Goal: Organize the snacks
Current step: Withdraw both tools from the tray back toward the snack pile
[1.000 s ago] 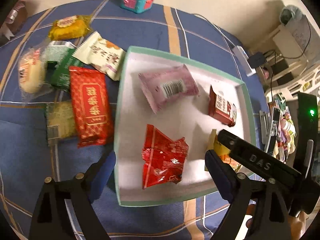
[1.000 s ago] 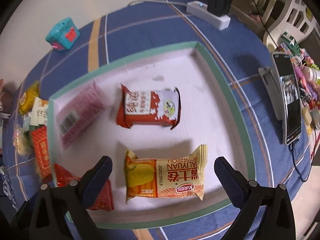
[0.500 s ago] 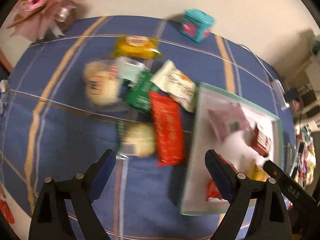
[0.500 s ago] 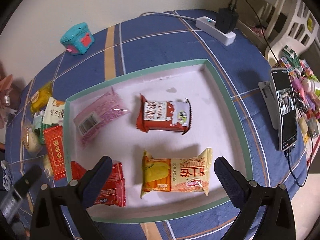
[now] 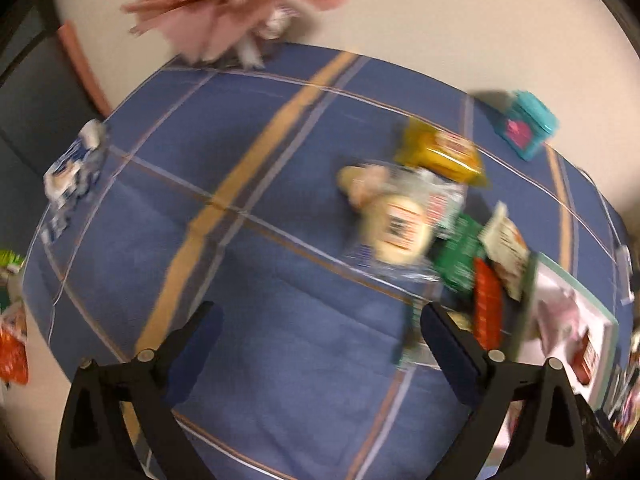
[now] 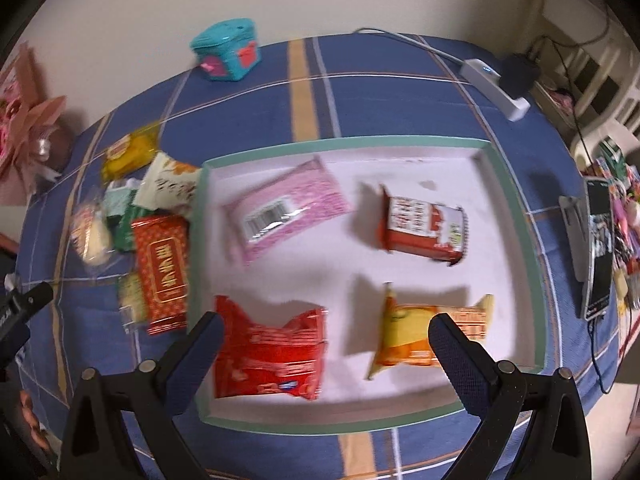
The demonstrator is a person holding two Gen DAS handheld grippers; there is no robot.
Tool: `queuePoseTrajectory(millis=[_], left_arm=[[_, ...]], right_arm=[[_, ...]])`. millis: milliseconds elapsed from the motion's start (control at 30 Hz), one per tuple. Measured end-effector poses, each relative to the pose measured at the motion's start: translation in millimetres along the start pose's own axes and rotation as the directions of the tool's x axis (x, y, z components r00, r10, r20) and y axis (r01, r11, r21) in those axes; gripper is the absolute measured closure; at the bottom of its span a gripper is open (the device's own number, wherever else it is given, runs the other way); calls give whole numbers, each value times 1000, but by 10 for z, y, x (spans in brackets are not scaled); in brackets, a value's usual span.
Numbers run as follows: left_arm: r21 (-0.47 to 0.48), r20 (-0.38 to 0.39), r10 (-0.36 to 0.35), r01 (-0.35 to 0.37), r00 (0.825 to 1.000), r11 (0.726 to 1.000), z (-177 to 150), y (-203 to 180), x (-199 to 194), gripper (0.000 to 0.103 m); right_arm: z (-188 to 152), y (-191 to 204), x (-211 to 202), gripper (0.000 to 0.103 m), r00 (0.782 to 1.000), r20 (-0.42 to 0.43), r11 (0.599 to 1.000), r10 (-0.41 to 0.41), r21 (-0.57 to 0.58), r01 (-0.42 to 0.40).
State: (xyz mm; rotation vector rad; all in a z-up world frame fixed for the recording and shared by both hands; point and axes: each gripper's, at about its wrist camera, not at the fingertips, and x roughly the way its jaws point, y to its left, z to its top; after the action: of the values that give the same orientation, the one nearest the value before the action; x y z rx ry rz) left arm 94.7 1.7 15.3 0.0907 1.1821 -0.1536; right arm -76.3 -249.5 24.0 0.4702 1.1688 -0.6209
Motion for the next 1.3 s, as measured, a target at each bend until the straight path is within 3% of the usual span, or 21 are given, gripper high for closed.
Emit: queuePoseTrajectory(millis=[200,400,733,1300], left_arm=[[-99,-3,32,-32,999,995,47,353,47,0],[-102,-5,38,-38,999,994,47,429,81,0],[-28,-70,25,-27,997,999,-26,203,286,0],[87,-149,-41,54,988,995,-85,-411,654,0]], right_arm=[[4,296,2,0,999,3,998,41,-47,-41],[-19,630,64,0,998,-17,993,59,-105,-61],[-55,997,288,0,996,-52,983,67,-167,-75],[252,845,379,0,999,30,990,30,-139,-26]])
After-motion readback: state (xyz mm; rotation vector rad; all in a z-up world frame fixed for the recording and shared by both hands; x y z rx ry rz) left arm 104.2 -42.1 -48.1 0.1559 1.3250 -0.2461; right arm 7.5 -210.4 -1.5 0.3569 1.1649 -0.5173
